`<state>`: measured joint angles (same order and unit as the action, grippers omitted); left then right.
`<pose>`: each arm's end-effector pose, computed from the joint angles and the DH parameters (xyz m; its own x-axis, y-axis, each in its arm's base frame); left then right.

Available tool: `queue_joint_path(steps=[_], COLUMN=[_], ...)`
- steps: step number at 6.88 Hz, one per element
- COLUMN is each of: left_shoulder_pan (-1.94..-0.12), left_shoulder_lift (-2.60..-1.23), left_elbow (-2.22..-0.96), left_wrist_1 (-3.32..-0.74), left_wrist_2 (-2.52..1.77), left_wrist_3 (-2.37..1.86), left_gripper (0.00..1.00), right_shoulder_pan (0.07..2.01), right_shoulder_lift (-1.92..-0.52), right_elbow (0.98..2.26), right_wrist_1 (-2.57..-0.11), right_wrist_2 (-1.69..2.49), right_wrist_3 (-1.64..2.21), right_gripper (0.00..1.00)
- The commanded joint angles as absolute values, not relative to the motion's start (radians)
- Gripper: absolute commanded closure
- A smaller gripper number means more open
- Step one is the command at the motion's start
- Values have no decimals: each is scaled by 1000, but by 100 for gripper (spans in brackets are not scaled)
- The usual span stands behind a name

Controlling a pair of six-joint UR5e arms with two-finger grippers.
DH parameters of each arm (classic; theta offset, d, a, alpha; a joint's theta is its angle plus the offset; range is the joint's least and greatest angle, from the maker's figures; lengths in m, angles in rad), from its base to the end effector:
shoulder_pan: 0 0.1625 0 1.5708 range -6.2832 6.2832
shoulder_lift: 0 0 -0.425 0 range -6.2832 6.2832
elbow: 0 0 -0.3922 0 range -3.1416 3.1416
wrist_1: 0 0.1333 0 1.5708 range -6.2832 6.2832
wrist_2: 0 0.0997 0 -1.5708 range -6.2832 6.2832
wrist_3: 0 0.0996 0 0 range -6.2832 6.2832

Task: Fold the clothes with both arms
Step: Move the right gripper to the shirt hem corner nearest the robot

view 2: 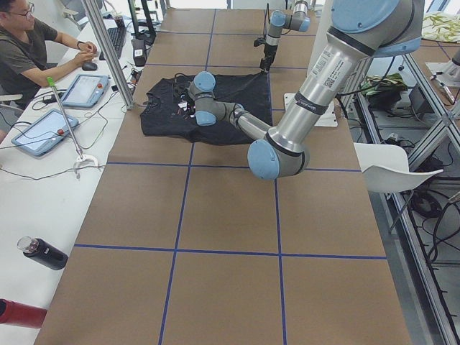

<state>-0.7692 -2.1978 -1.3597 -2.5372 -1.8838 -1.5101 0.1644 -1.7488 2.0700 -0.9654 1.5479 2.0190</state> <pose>0.4458 -0.5745 0.2680 0.1613 -0.0759 -0.9840 0.4355 0.9002 0.0020 -0.4083 -0.2052 0.4370 0.4552 0.5147 0.7266 -0.4205 0.8436 -0.3341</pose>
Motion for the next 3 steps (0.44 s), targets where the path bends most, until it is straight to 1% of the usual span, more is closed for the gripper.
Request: queue_joint_path(steps=[1, 3], left_shoulder_pan=[-769, -769], left_shoulder_lift=[-2194, -2181], left_elbow=[-1356, -1356], left_wrist_1=[-2537, -2539], left_wrist_2=[-1884, -1881], left_wrist_3=[-1509, -1508], left_gripper=[11, 11], right_shoulder_pan=[153, 144], right_shoulder_lift=[-1750, -1749], right_elbow=[2074, 2074], right_wrist_1=[-968, -968], right_wrist_2=[1548, 1542], right_wrist_3=[2020, 2022], right_gripper=[40, 45])
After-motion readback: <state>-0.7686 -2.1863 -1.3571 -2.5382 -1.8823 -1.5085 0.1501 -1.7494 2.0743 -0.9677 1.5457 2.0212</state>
